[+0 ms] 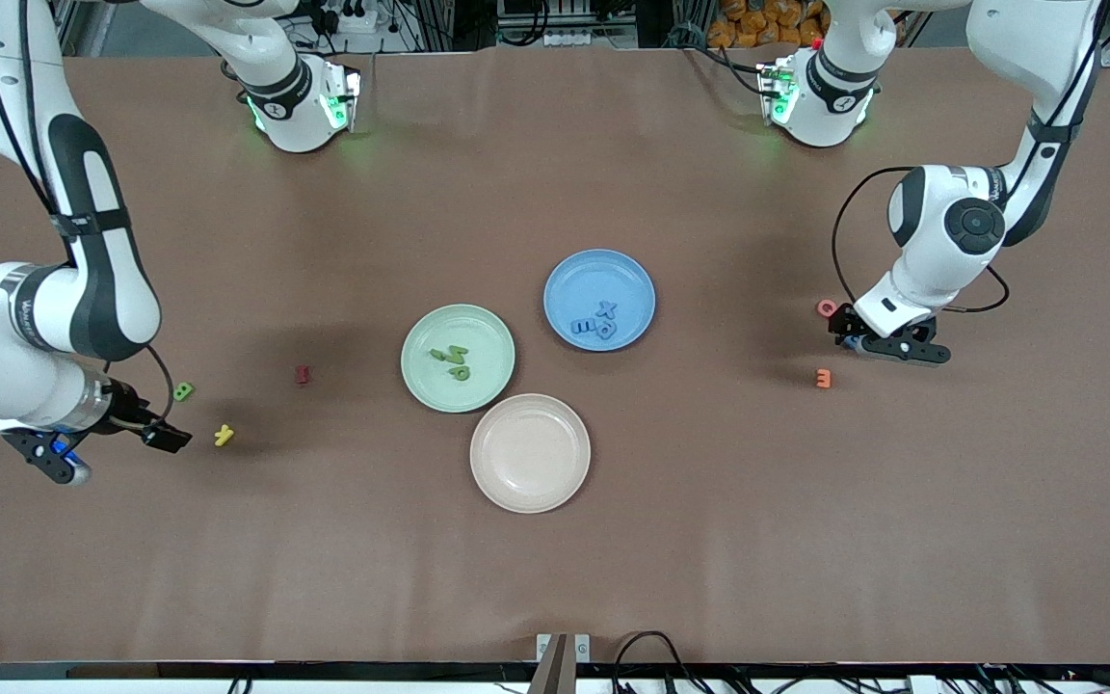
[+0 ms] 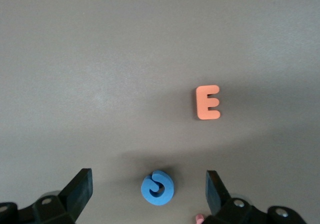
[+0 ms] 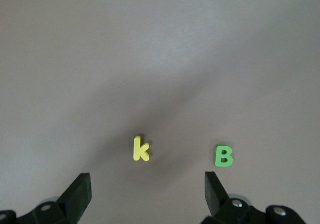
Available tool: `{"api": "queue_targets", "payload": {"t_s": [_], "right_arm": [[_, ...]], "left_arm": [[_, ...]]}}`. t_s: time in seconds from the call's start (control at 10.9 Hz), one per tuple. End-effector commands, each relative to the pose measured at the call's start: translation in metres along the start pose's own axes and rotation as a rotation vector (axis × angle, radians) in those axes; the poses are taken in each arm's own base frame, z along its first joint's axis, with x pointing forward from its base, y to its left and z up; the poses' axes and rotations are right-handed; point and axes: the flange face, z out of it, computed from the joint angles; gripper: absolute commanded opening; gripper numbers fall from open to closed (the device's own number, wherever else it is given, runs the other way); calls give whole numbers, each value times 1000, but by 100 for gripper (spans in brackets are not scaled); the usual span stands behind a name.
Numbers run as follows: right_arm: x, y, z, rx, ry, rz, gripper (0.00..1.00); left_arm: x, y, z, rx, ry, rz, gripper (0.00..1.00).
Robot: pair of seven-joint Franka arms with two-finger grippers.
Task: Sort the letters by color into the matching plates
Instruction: 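Move the left gripper to the blue 'e' while the right gripper reaches green 'B'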
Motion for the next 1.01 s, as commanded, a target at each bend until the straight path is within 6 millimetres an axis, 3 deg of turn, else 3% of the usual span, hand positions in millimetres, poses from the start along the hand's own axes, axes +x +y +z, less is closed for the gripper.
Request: {"api": "queue_targets", "payload": {"t_s": [0.0, 0.18, 0.46, 0.73, 0.92], "right_arm": [[11, 10, 9, 14, 21, 147, 100], [12, 20, 23, 31, 56, 233, 100], [4, 42, 45, 54, 99, 249, 100], [-14, 81, 72, 46, 109, 234, 100], [-20, 98, 80, 41, 105, 222, 100]], "left_arm": [[-3, -8, 10, 5, 16, -3, 100], [-8, -19, 18, -2, 3, -48, 100], [-11, -19, 24, -14, -10, -83, 97], [-13, -19, 26, -25, -15, -108, 93], [-17, -16, 29, -28, -25, -106, 91]]}}
